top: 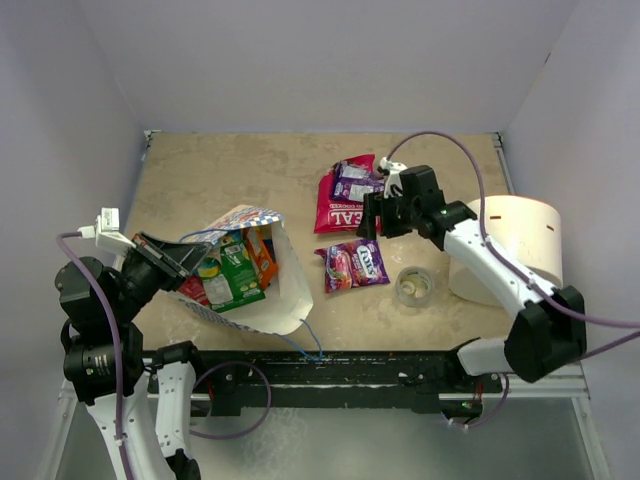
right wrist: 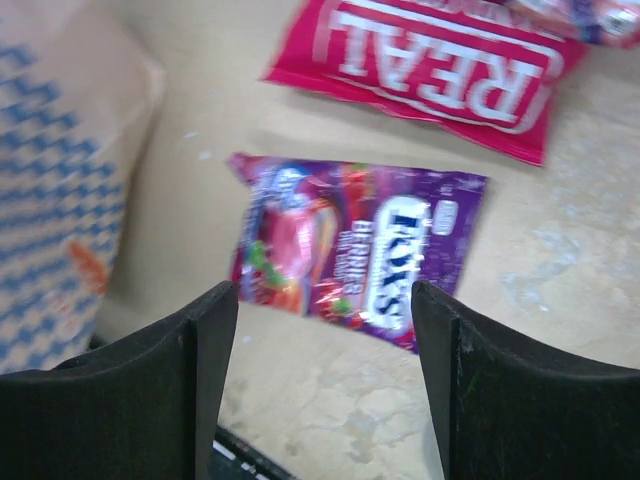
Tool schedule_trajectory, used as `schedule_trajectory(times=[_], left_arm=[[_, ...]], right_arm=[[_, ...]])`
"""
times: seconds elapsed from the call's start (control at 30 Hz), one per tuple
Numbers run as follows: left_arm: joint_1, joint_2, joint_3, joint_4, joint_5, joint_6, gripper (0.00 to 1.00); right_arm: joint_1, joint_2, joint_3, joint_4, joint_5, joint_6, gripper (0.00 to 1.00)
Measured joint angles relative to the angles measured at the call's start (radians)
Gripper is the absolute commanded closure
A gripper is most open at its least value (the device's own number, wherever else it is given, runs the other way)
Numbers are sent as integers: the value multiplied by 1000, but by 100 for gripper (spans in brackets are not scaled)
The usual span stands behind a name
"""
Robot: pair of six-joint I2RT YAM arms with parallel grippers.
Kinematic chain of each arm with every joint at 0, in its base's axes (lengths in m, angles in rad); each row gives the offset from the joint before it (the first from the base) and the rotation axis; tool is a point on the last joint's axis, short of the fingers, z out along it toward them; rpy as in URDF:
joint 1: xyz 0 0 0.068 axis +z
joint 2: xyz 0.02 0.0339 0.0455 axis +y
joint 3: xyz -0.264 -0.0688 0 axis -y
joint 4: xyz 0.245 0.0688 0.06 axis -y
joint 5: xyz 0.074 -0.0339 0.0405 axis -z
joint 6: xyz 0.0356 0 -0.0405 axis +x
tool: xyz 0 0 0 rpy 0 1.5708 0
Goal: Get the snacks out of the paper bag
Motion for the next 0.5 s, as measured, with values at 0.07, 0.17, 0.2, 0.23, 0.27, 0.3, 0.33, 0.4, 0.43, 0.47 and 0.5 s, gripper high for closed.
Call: schedule_trajectory(times=[0.07, 0.17, 0.2, 0.23, 0.27, 0.3, 0.33, 0.4, 0.43, 0.47, 0.5], left_arm=[[0, 0, 3, -13, -7, 0, 100], [0, 0, 22, -42, -17, 1, 100], [0, 0, 29, -49, -19, 1, 100], [0, 0, 36, -55, -23, 1, 100], [0, 0, 42, -57, -26, 0, 100], [0, 0, 45, -58, -27, 0, 100], [0, 0, 45, -58, -27, 0, 100], [0, 0, 45, -61, -27, 0, 100], [0, 0, 45, -64, -27, 0, 100], [0, 0, 45, -66, -27, 0, 100], [0, 2, 45, -66, -27, 0, 100]], right_arm=[[52, -53, 19, -24, -4, 0, 26], [206, -125, 61, -28, -8, 9, 27], [276, -151, 73, -18, -7, 16, 27], [331, -172, 81, -6, -6, 20, 28], [396, -192, 86, 11, 4, 26, 30], [444, -206, 88, 26, 11, 28, 30], [501, -220, 89, 45, 35, 31, 31], [600, -227, 92, 85, 100, 32, 31], [642, -221, 92, 108, 137, 27, 32], [689, -212, 92, 138, 182, 18, 32], [733, -199, 89, 175, 227, 6, 33]])
